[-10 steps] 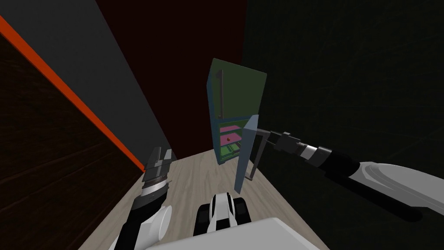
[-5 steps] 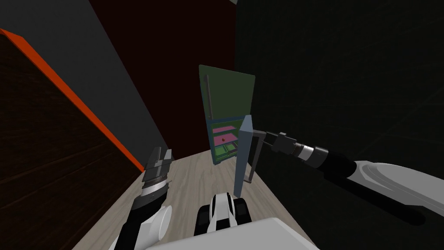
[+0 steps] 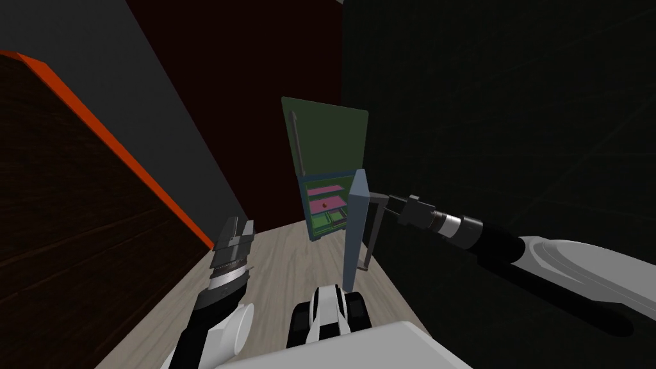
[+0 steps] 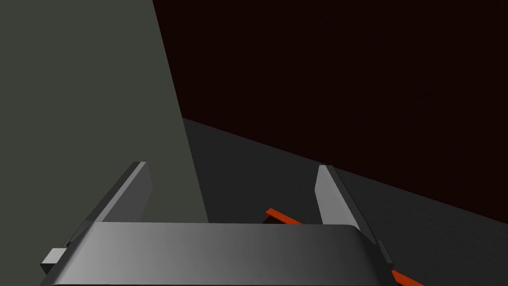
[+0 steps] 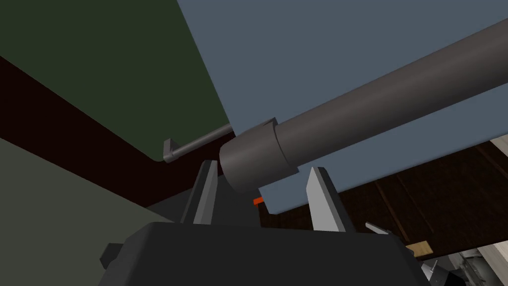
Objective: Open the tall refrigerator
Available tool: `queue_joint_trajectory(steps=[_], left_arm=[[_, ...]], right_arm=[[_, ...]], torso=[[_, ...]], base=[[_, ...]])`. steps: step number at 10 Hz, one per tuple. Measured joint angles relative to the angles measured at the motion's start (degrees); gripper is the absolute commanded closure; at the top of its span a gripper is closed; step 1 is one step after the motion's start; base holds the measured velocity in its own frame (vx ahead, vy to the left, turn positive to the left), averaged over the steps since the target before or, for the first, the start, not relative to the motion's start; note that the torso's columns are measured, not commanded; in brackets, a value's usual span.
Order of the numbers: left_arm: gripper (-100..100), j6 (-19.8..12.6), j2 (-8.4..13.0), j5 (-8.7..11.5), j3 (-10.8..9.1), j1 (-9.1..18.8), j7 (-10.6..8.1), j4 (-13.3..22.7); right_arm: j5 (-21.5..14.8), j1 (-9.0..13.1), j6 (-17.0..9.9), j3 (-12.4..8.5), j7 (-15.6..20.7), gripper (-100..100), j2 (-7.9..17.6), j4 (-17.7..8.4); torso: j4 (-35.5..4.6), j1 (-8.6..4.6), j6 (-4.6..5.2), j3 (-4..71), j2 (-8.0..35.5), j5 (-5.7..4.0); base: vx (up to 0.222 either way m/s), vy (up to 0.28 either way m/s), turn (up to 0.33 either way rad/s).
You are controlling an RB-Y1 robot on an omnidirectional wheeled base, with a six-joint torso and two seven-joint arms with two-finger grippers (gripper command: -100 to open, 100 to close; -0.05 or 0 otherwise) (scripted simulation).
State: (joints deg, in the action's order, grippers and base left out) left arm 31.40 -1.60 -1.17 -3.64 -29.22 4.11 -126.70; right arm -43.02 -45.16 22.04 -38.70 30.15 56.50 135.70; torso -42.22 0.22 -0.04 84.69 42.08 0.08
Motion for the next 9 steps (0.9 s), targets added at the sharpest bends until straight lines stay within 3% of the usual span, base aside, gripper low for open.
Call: queue_joint_trajectory(steps=[6, 9], left_arm=[[0, 0.00, 0.00, 0.00, 0.00, 0.00, 0.00, 0.00], [0, 0.00, -0.01, 0.00, 0.01, 0.00, 0.00, 0.00]], right_arm=[[0.60, 0.84, 0.87, 0.77, 0.91, 100, -0.43, 1.45], [0.81, 0.91, 1.31, 0.68, 0.91, 100, -0.30, 1.68]], torso=[[-0.02, 0.58, -0.13, -0.48, 0.54, 0.08], [-0.09, 0.75, -0.04, -0.57, 0.68, 0.12]], base=[[-0.057, -0.160, 0.024], [-0.008, -0.026, 0.003]])
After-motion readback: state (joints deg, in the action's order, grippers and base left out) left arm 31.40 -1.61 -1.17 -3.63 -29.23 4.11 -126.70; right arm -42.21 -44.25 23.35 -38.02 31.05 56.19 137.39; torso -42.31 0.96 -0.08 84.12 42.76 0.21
